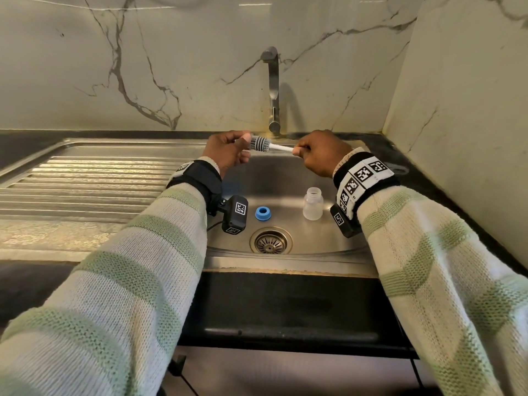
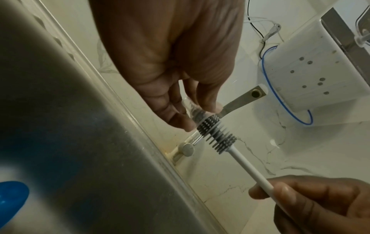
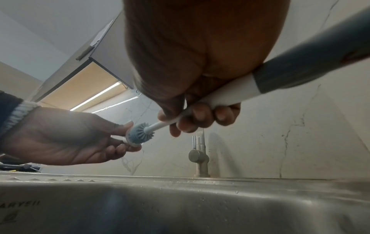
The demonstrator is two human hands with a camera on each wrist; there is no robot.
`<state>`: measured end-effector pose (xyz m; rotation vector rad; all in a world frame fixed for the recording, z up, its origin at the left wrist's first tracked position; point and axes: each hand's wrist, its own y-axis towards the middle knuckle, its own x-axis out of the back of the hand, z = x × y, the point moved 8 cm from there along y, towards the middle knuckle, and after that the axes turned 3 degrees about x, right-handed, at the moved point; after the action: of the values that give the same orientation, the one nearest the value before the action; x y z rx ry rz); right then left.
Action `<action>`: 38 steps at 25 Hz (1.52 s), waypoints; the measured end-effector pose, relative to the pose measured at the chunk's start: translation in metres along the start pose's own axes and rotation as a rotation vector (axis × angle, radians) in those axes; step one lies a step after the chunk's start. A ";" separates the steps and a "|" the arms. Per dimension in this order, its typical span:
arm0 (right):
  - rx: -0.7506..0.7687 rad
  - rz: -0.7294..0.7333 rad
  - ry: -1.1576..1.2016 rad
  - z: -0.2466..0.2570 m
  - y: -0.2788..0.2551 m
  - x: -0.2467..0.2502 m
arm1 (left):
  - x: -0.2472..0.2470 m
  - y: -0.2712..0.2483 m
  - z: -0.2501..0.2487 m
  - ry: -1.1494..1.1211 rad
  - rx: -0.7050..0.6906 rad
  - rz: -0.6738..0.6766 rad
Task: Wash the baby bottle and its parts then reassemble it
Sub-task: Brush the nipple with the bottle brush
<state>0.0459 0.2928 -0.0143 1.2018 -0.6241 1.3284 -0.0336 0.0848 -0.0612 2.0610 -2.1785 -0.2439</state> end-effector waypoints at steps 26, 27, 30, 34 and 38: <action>0.068 -0.059 -0.153 0.018 0.009 0.009 | 0.014 -0.003 -0.010 -0.045 0.069 -0.266; 0.062 -0.064 -0.146 0.019 0.008 0.009 | 0.013 -0.005 -0.009 -0.103 0.098 -0.254; 0.068 -0.097 -0.109 0.023 0.006 0.011 | 0.013 -0.007 -0.003 -0.328 0.178 -0.225; 0.041 -0.156 -0.084 0.020 0.008 0.020 | 0.024 -0.002 0.004 -0.485 0.212 -0.277; 0.082 -0.087 0.116 0.017 0.006 0.008 | 0.013 -0.006 0.002 -0.551 0.213 -0.183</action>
<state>0.0468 0.2793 -0.0003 1.1953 -0.4339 1.3502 -0.0293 0.0719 -0.0641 2.5597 -2.3843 -0.7034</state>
